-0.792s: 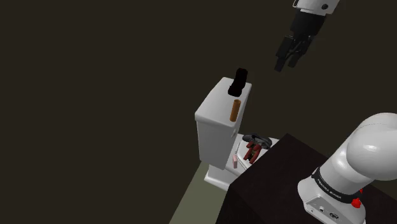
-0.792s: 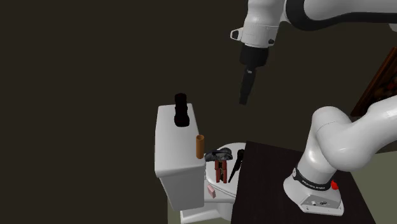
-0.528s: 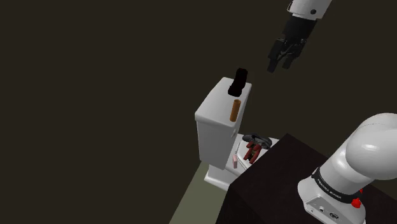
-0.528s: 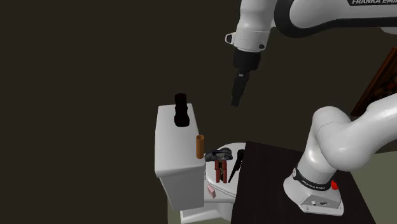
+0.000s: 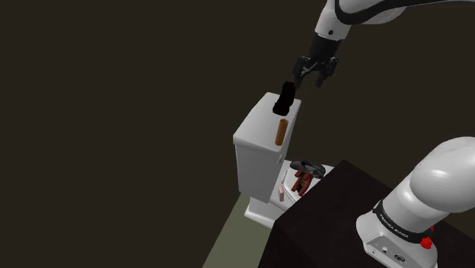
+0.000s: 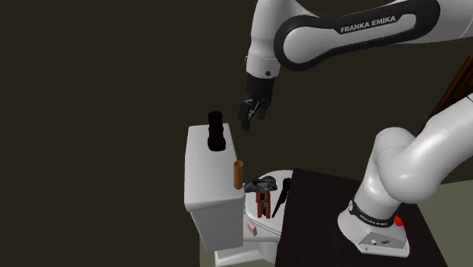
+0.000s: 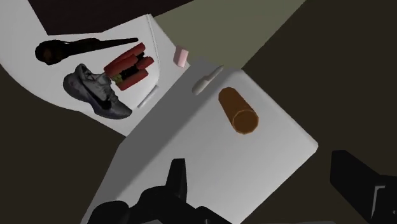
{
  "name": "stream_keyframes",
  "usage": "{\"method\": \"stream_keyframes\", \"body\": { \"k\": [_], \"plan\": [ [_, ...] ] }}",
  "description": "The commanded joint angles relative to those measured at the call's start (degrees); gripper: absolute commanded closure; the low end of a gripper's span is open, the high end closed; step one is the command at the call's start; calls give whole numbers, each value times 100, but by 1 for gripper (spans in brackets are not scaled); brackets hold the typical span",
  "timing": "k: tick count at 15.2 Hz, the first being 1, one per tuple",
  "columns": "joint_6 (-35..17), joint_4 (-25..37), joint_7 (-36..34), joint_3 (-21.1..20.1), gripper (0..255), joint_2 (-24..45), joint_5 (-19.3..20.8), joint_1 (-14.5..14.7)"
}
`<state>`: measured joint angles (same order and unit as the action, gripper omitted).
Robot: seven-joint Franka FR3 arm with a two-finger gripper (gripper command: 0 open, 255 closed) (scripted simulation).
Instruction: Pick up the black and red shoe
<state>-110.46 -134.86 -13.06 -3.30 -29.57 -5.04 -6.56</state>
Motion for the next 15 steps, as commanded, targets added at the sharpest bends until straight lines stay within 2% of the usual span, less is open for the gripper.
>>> {"method": "stream_keyframes", "body": {
  "k": [1,8,15],
  "plan": [
    [-303,165,-272,-42,0,413,30,-109],
    [-1191,748,-1155,-58,0,1749,226,-460],
    [-1797,1552,-2025,79,0,3043,466,-730]
  ]
}}
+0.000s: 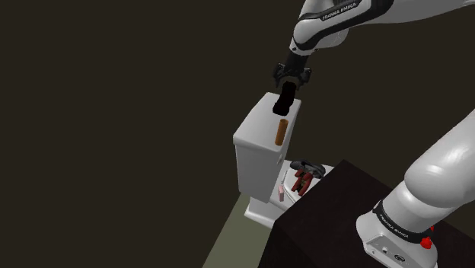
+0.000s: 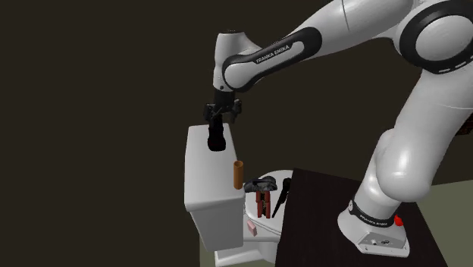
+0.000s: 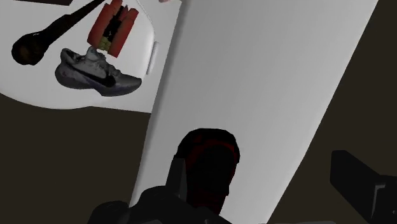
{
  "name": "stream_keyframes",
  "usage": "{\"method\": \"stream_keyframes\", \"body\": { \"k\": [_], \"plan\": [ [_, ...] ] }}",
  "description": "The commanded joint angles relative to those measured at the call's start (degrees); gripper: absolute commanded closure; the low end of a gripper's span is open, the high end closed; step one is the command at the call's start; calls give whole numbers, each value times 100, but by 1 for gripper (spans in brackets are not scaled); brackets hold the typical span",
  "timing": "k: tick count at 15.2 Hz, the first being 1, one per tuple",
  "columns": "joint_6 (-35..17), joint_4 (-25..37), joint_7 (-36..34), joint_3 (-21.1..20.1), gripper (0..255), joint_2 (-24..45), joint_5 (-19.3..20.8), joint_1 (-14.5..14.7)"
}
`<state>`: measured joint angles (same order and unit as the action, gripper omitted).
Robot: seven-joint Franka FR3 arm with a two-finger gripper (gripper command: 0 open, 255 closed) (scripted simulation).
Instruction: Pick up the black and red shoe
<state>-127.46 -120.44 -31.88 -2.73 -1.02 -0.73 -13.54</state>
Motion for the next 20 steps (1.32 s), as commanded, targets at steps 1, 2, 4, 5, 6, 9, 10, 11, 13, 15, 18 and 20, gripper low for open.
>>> {"method": "stream_keyframes", "body": {
  "k": [1,2,4,5,6,9,10,11,13,15,18,20],
  "plan": [
    [-162,239,-262,56,0,367,65,-62],
    [-222,372,-378,92,0,545,92,-90],
    [-328,646,-604,170,0,896,137,-146],
    [-374,788,-713,211,0,1070,154,-173],
    [-415,932,-819,256,0,1242,167,-197],
    [-515,1382,-1122,394,0,1752,185,-275],
    [-541,1537,-1218,442,0,1920,184,-302],
    [-563,1694,-1312,490,0,2087,178,-330],
    [-629,1678,-1321,496,0,2137,176,-331],
    [-759,1620,-1323,495,0,2208,175,-332],
    [-949,1548,-1326,494,0,2325,173,-333],
    [-1048,1512,-1327,494,0,2389,173,-334]
  ]
}}
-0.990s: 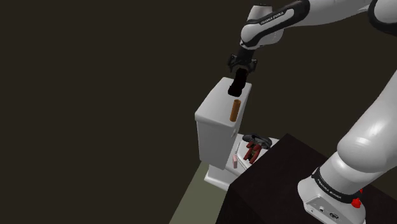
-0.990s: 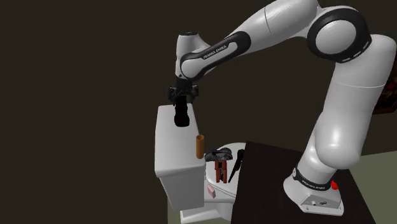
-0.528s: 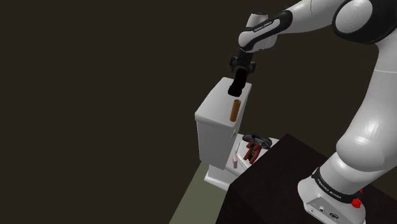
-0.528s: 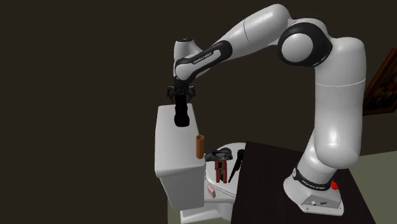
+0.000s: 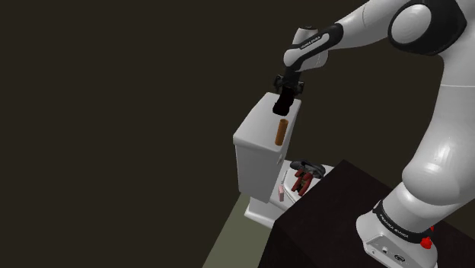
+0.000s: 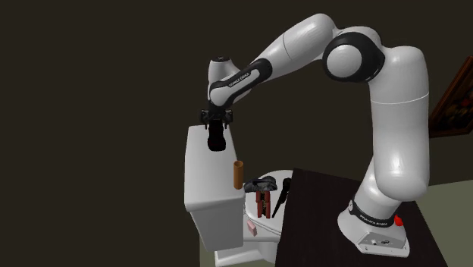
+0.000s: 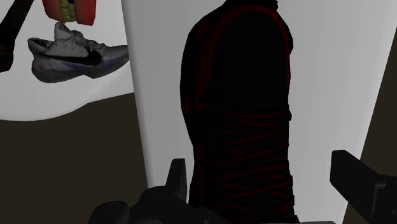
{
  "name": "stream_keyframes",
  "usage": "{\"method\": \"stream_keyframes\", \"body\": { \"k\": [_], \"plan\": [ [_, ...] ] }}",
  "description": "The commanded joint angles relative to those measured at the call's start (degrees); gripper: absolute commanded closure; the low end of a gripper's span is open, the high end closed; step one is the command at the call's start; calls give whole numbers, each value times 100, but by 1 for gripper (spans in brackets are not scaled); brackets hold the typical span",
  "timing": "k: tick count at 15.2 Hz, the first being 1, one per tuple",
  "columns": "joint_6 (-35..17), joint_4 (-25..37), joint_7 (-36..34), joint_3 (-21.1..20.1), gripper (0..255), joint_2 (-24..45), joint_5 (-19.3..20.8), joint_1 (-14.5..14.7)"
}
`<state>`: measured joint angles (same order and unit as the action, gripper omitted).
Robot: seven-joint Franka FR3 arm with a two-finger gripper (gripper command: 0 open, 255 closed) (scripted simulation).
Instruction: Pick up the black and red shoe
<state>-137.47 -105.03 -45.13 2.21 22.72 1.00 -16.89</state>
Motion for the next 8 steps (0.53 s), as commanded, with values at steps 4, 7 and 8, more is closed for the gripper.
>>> {"method": "stream_keyframes", "body": {
  "k": [4,7,8],
  "plan": [
    [-50,-38,-3,0,255,9,1,1],
    [-50,-35,-4,0,255,11,1,2],
    [-49,-37,-5,0,255,9,1,2]
  ]
}}
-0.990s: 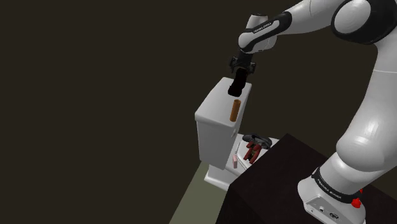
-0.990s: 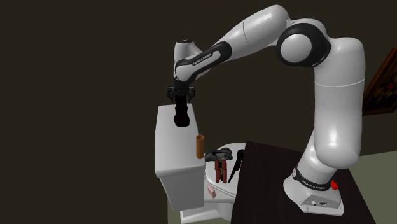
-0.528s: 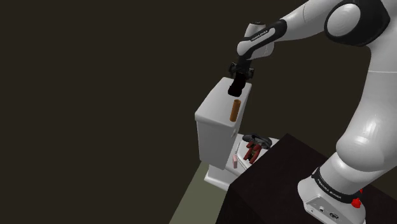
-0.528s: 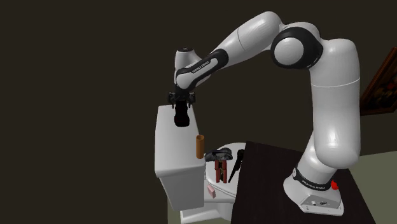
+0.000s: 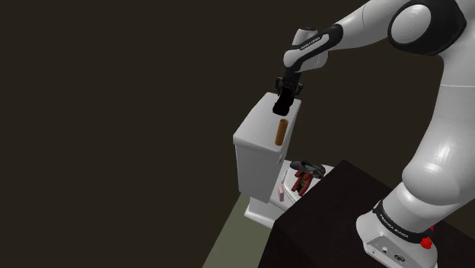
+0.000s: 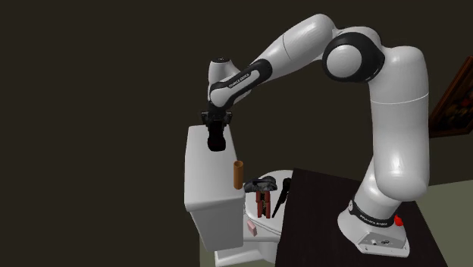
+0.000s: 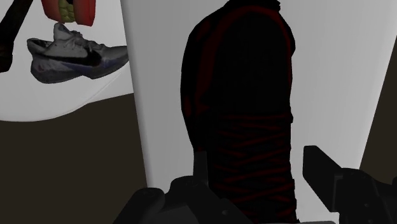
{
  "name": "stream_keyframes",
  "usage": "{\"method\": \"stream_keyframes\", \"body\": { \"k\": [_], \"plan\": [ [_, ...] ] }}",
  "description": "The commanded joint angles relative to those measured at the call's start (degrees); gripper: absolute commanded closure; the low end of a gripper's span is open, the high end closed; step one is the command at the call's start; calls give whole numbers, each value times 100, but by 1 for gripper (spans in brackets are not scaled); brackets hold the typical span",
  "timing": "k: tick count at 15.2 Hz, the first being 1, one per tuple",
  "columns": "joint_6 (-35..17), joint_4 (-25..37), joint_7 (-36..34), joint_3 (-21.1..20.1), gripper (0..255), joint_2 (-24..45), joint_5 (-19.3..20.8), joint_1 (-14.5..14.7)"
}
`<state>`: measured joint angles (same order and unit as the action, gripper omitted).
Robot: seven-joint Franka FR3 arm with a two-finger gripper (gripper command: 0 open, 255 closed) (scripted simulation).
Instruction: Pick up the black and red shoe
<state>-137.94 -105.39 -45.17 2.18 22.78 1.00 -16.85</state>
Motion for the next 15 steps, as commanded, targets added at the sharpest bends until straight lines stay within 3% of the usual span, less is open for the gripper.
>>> {"method": "stream_keyframes", "body": {
  "k": [1,15],
  "plan": [
    [0,0,-1,2,255,2,1,-1],
    [775,352,15,6,255,-421,5,2]
  ]
}}
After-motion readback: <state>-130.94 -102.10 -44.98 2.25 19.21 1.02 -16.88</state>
